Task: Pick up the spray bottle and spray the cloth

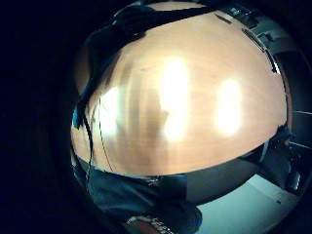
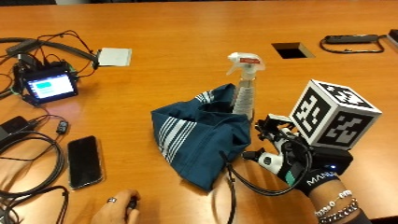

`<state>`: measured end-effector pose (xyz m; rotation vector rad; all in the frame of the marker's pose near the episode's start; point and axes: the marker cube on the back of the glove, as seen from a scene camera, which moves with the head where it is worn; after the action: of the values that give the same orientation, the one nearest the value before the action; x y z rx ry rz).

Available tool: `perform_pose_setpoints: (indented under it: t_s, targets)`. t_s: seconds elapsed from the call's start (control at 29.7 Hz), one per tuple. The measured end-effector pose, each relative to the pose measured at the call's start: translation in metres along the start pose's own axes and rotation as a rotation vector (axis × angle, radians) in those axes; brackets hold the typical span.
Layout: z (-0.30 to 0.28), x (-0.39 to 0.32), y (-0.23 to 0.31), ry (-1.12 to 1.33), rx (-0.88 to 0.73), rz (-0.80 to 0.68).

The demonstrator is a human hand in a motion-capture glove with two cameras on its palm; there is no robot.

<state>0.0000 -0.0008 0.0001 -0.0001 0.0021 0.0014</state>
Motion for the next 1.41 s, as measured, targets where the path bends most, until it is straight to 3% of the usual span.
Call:
perform_pose_setpoints:
  t_s: [0.84,1.41]
  targets:
    - [0.005,-0.005,-0.006,-0.021,-0.029,-0.02]
    - [-0.024,-0.022,-0.09,-0.149,0.26,0.033]
